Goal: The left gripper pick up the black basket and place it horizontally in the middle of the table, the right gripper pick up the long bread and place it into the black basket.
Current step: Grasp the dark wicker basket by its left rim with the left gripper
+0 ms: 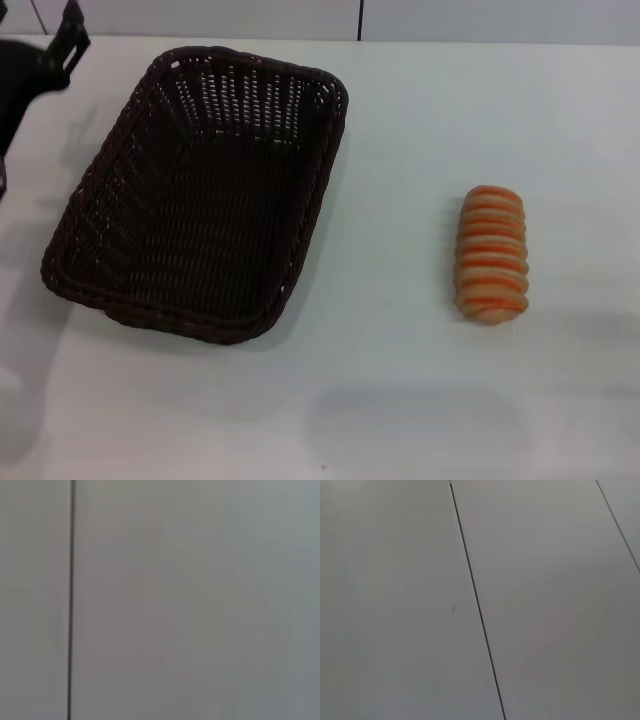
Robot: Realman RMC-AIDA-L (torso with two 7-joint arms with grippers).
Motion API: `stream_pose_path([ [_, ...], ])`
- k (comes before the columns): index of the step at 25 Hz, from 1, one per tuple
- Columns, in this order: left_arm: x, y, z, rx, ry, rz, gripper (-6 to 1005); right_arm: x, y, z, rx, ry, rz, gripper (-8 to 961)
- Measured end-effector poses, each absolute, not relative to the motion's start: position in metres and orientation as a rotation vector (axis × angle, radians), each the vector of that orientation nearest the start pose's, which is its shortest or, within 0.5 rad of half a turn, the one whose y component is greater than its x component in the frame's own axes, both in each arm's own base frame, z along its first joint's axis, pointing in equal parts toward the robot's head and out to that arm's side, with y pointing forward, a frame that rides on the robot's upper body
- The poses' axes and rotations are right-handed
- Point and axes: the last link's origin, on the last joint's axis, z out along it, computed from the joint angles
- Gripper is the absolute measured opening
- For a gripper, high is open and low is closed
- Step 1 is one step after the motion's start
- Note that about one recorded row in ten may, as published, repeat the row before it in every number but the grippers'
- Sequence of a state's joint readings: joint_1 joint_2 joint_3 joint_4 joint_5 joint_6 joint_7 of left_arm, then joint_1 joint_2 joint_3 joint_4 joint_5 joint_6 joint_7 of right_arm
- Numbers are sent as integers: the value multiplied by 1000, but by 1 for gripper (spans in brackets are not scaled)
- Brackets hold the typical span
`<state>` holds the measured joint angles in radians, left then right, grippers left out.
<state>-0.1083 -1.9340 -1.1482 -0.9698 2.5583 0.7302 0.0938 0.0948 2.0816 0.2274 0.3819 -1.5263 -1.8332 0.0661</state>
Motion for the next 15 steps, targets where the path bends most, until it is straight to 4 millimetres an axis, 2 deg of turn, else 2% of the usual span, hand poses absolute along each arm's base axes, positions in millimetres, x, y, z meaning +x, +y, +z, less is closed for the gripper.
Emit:
stream_pose_path([
  [4,-260,349,48,-1676,-500,-582,808,337,181,14,-1095,466,933,782],
  [5,-246,353,52,-1724,-559,-520,807,336,181,14,-1095,465,933,782],
  [6,-246,353,52,-1724,-559,-520,807,336,181,14,-1095,465,933,782],
  [8,-232,354,57,-1771,-603,-463,805,337,181,14,-1096,464,933,782],
  [10,-209,351,60,-1857,-633,-362,803,337,182,14,-1099,464,930,782],
  [15,-191,345,57,-1933,-691,-256,798,338,183,15,-1104,460,926,782],
])
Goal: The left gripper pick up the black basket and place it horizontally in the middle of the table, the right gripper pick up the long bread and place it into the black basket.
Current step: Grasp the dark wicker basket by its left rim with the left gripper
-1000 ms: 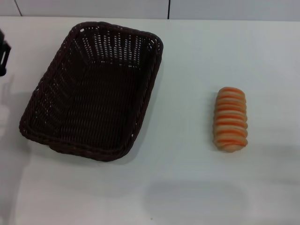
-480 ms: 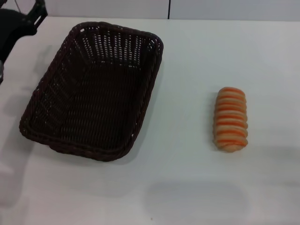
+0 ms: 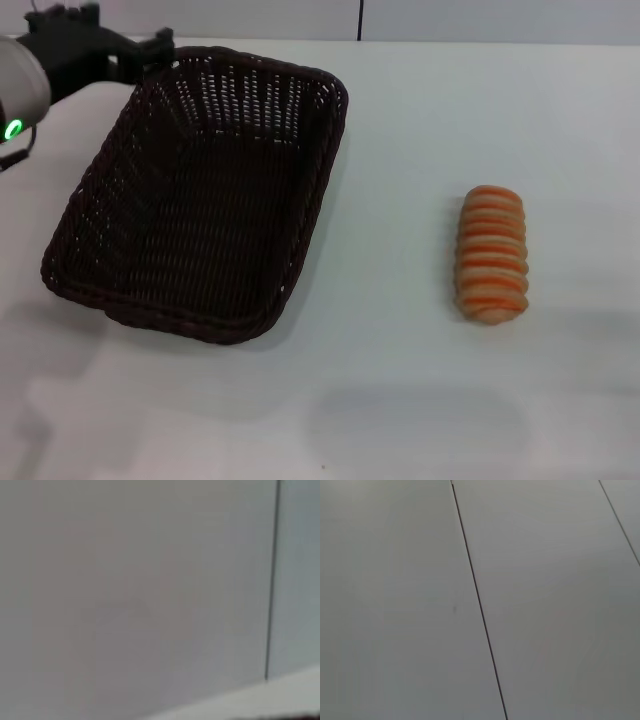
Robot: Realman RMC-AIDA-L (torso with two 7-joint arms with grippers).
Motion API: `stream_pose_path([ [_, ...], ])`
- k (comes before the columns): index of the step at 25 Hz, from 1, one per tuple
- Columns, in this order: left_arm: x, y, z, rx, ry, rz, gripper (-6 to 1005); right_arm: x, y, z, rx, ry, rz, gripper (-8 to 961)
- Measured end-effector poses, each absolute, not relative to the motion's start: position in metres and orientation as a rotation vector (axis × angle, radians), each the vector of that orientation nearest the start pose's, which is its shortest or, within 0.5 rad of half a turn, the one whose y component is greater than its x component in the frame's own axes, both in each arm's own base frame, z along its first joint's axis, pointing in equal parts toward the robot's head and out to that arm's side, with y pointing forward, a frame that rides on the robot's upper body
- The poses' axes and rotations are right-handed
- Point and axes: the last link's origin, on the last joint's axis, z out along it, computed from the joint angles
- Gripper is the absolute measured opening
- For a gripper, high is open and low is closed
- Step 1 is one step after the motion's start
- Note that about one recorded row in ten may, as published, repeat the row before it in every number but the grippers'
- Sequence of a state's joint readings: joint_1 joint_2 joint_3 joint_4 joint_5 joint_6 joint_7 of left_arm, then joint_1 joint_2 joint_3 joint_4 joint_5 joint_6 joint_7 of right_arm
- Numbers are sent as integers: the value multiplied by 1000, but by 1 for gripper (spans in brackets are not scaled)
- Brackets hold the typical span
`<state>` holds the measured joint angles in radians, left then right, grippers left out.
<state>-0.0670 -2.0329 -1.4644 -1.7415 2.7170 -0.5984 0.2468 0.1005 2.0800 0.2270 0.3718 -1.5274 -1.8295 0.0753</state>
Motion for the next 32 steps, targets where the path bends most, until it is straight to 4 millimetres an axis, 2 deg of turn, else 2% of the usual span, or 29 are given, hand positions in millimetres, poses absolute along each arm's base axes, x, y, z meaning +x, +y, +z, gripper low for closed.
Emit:
stream_pose_path([
  [4,-193,344,47,-2004,-748,-140,795,338,184,14,-1106,461,926,782],
  [11,-215,349,34,-2015,-809,-58,788,340,184,15,-1115,466,918,782],
  [15,-229,353,34,-1988,-819,-16,785,340,184,14,-1119,466,921,782],
  [32,-245,355,27,-2012,-903,110,769,339,185,13,-1122,468,926,783],
])
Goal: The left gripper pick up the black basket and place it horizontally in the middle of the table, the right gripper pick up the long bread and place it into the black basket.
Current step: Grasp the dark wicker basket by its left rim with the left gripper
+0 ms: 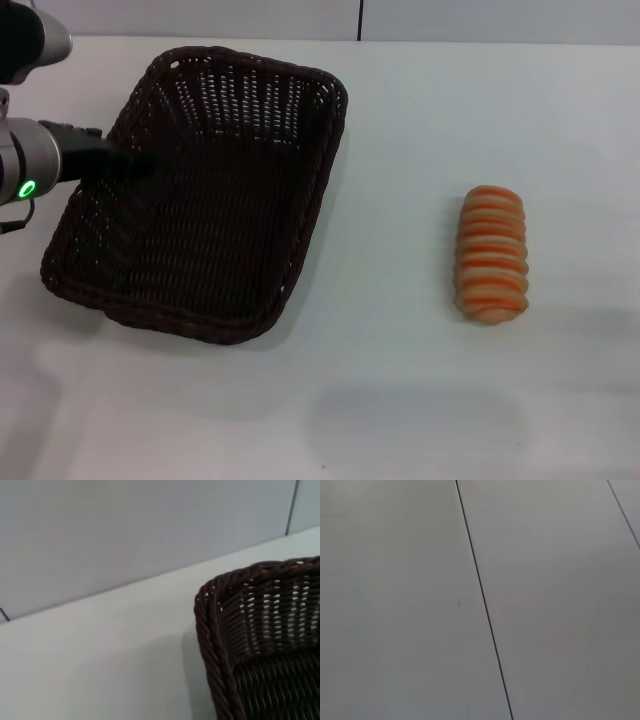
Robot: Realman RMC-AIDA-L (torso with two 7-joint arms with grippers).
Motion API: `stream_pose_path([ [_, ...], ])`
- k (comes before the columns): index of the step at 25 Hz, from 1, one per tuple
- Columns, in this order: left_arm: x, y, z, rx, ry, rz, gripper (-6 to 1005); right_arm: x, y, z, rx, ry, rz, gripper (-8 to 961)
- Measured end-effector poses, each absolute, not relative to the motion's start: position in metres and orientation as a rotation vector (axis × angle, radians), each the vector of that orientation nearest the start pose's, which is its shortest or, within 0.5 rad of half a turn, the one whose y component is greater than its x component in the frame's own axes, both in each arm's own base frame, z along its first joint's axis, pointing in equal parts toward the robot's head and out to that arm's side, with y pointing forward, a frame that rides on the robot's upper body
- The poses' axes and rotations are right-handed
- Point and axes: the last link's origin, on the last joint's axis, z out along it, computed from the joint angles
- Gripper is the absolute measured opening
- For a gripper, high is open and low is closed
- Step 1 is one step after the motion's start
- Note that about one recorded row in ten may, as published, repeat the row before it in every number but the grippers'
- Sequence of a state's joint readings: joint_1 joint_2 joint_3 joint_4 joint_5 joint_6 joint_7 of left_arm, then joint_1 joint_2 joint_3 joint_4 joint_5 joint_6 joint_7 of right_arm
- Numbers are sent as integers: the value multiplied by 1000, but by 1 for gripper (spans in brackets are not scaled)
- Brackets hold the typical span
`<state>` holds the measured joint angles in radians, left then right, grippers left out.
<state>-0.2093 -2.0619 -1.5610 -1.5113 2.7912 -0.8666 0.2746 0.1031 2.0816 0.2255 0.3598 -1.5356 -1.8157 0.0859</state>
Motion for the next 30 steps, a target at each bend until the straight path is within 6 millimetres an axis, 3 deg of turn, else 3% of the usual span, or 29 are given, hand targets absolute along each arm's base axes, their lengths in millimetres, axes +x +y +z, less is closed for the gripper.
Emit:
stream_pose_path([
  [1,-245,355,27,-2014,-905,117,768,339,185,13,-1122,469,926,783],
  [6,-241,353,28,-2021,-878,135,562,338,185,12,-1122,472,928,783],
  [19,-233,355,27,-2111,-684,208,305,337,185,11,-1119,474,935,783],
  [22,-215,365,30,-2169,-588,167,272,336,185,11,-1120,473,937,783],
  [24,-215,365,30,-2169,-588,167,261,336,185,11,-1120,474,937,783],
  [30,-176,388,46,-2358,-330,77,228,335,187,11,-1120,474,942,783],
])
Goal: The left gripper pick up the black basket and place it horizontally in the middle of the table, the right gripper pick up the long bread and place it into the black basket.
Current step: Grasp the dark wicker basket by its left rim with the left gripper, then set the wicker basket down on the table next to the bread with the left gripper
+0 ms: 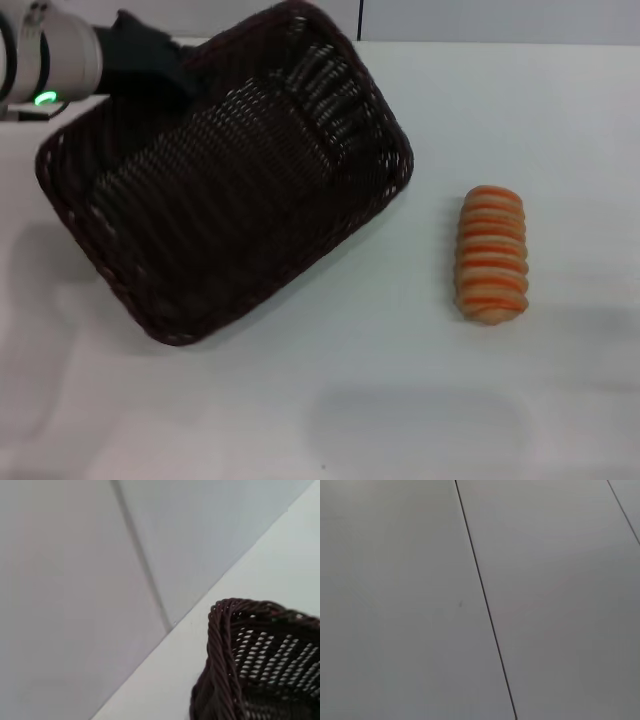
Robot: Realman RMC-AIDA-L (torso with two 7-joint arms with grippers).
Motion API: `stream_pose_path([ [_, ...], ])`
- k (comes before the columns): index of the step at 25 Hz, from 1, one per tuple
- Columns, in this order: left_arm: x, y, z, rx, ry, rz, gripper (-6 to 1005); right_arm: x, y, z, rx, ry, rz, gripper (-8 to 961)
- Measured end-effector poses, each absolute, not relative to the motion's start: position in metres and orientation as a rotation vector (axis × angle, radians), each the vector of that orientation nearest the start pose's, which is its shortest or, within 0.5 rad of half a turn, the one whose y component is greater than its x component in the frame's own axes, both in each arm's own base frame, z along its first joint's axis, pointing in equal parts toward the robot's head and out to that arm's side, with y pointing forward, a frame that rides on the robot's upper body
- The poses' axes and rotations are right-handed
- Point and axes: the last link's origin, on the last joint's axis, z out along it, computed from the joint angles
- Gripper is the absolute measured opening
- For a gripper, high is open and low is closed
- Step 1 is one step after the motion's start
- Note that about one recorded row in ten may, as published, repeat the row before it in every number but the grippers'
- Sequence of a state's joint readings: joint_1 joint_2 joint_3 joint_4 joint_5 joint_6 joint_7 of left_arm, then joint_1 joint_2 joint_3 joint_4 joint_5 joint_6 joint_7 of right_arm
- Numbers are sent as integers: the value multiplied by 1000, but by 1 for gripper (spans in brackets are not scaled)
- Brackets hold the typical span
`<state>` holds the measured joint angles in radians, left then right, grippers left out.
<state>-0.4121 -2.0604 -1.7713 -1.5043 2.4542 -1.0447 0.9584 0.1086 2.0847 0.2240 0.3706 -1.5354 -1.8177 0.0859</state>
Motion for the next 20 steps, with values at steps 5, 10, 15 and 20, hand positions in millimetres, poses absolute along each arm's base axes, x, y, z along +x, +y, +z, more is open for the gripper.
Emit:
stream_pose_path([
  [5,-169,392,47,-2418,-282,60,204,334,187,10,-1118,475,949,783],
  [10,-146,400,35,-2722,-144,-72,198,333,188,10,-1116,475,953,783],
  [15,-142,401,33,-2764,-104,-82,203,333,190,11,-1118,472,956,783],
  [20,-133,400,38,-2822,-45,-76,208,332,192,10,-1124,473,957,783],
])
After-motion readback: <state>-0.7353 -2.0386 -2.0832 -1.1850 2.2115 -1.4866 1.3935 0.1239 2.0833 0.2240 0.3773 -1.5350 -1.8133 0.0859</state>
